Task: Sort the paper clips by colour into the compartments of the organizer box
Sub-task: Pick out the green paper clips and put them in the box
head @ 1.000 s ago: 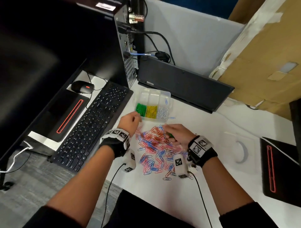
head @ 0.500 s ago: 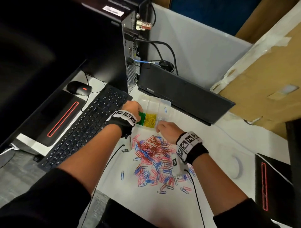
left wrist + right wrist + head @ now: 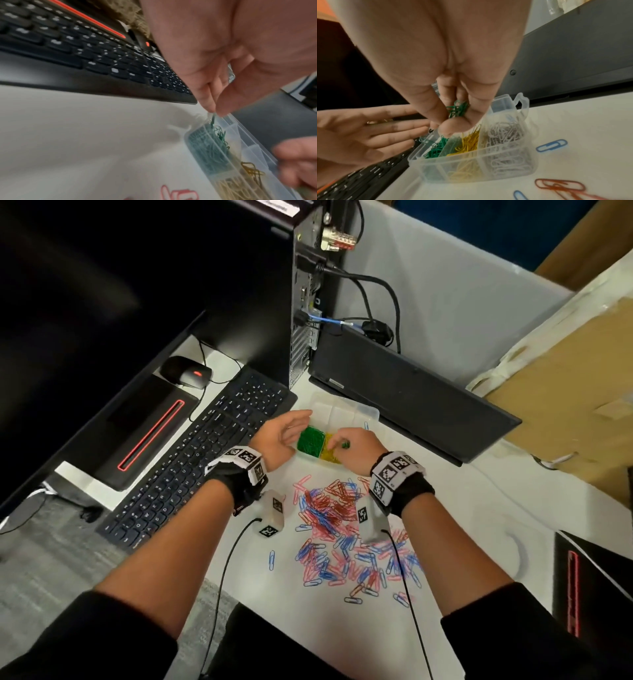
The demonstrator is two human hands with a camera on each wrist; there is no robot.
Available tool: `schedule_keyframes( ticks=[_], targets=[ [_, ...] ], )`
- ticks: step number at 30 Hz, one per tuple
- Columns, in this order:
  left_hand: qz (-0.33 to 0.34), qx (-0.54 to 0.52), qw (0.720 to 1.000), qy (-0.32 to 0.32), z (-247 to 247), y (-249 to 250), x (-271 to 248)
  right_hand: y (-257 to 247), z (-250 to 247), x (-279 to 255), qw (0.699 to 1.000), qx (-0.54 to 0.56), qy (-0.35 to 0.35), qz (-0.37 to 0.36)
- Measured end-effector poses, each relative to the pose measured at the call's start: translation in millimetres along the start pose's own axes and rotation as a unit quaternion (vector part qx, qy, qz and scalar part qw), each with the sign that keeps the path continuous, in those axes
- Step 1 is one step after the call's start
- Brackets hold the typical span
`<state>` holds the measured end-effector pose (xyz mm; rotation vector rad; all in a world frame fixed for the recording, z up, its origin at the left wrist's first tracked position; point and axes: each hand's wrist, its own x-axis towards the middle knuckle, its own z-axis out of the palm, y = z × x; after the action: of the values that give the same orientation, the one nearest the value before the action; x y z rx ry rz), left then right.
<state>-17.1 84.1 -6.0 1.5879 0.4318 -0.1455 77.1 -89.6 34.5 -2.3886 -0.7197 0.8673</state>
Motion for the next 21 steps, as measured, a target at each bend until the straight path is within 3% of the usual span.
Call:
schedule_keyframes(
  ticks=[4,6,9,11,12,15,18,21],
  targets=[
    [0.012,-0.074,0.992,0.1,-8,-9,-14,-12,14,16,0.998,-0.003,0.065,-0.02],
    [0.027,-0.024,0.986,0.164,-10,-11,-22,-18,20,23,0.996,-0.009,0.08,-0.03],
    [0.046,0.036,0.979,0.194,-12,-22,-41,-24,27,29,0.996,-0.027,0.074,-0.029],
    [0.006,0.128,0.976,0.175,-13,-26,-54,-25,30,32,0.996,-0.051,0.07,-0.028],
    [-0.032,0.198,0.971,0.132,-12,-26,-62,-26,31,32,0.995,-0.06,0.069,-0.031],
    [-0.13,0.382,0.915,0.006,1,-22,-85,-26,32,29,0.993,-0.084,0.066,-0.05],
    [-0.186,0.439,0.879,0.005,17,-21,-100,-25,27,23,0.991,-0.087,0.081,-0.063],
    [-0.242,0.444,0.863,0.016,25,-26,-110,-19,23,9,0.986,-0.047,0.133,-0.092]
  ],
)
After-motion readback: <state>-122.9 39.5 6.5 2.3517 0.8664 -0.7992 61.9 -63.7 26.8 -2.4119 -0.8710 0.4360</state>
